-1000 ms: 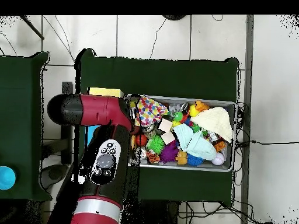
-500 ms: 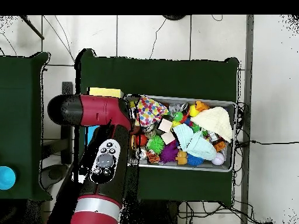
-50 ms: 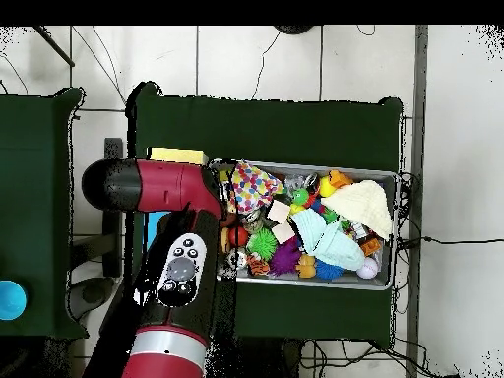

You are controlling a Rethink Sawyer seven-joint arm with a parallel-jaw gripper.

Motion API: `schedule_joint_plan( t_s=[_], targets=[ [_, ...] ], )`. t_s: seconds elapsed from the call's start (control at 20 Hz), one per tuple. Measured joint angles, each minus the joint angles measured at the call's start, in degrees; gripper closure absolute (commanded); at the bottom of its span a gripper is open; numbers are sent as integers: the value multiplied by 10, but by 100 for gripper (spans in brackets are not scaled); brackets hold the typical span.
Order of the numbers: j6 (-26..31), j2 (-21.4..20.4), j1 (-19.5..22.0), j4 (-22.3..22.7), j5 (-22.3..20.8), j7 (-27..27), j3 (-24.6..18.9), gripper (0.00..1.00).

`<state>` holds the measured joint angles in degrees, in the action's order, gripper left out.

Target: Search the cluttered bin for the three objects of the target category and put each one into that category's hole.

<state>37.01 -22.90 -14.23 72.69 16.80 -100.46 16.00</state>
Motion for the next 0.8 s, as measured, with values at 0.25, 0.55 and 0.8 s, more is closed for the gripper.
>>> schedule_joint_plan(
  t_s=[0.25, 0.55, 0.8],
  targets=[
    [0, -19, 0, 0, 4, 0, 0, 100],
    [0, -38, 0, -1, 5, 0, 0, 100],
    [0, -47, -1, -4, 6, 0, 0, 100]
  ],
)
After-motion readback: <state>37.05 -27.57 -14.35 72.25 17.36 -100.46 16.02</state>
